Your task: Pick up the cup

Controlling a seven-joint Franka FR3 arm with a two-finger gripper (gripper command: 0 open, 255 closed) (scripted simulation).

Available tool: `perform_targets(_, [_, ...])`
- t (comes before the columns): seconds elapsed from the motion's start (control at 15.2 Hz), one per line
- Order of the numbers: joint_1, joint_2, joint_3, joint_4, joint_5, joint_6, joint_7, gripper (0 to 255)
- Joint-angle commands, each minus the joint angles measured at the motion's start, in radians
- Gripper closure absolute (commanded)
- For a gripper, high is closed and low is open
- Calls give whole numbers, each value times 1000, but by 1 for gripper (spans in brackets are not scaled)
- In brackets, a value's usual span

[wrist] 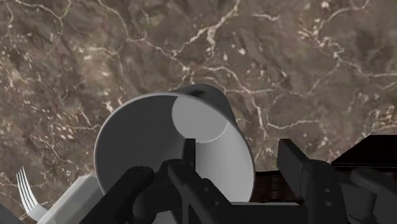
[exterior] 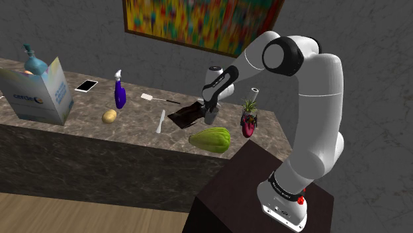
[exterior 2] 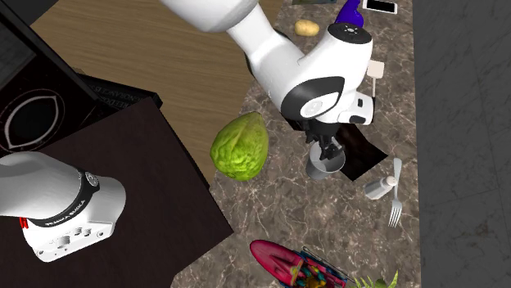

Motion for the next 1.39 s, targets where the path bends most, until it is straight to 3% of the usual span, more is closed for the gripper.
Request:
perform_targets(0.0, [0,4,0,2,0,2,0,255])
perform_targets(0.53, [0,3,0,2,0,1,1,255])
perform_targets(1.32, [5,-133,-2,-14,-1,-117,-15,255])
